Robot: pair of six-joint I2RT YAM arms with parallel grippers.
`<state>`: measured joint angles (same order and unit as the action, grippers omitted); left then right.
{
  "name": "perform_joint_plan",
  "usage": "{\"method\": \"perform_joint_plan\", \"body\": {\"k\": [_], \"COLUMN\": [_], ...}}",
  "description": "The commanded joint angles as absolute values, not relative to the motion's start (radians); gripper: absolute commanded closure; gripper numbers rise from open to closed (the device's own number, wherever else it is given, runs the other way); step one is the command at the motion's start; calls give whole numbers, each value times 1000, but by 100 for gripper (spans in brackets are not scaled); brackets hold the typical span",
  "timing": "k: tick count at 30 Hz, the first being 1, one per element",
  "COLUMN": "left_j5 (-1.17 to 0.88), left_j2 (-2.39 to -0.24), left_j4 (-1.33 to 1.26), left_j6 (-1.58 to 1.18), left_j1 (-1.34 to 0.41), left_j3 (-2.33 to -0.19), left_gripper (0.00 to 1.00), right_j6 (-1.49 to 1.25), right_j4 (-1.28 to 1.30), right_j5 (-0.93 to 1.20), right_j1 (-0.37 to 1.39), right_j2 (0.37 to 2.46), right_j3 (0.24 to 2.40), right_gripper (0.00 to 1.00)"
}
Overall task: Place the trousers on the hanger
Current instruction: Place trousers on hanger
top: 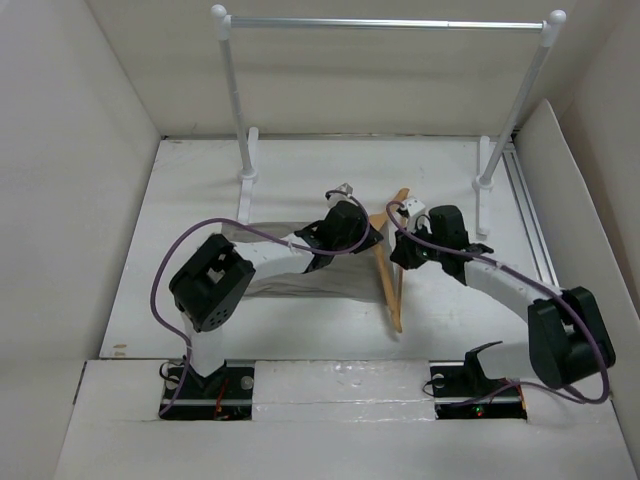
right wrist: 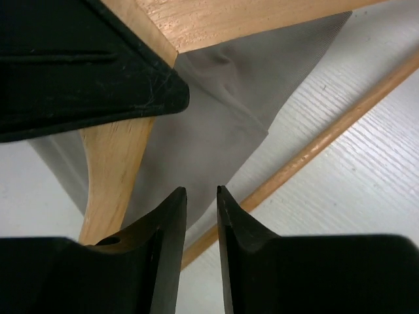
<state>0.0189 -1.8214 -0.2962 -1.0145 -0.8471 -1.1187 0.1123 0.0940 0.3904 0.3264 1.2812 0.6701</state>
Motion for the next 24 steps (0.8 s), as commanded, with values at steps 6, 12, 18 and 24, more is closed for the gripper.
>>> {"method": "perform_joint_plan", "body": {"k": [6, 12, 18, 24], "left_j5": [51, 55, 60, 57], "left_j2": [-1890, -1898, -1898, -1902], "left_j4": [-301, -287, -279, -285], "left_j6": [-1058, -1061, -1057, -1061], "left_j1": [-844, -844, -844, -844], "left_j3": [-1065, -1049, -1040, -1014], "left_gripper": [100, 100, 100, 100], "right_j6": [89, 45, 2, -60], "right_j4": [-117, -169, -227, -250], "right_j5": [407, 361, 337, 291], "right_j1": [318, 318, 328, 347], "right_j2": [1445, 1479, 1520, 1545], "right_j3": [707, 667, 617, 592], "right_gripper": [59, 52, 54, 54]}}
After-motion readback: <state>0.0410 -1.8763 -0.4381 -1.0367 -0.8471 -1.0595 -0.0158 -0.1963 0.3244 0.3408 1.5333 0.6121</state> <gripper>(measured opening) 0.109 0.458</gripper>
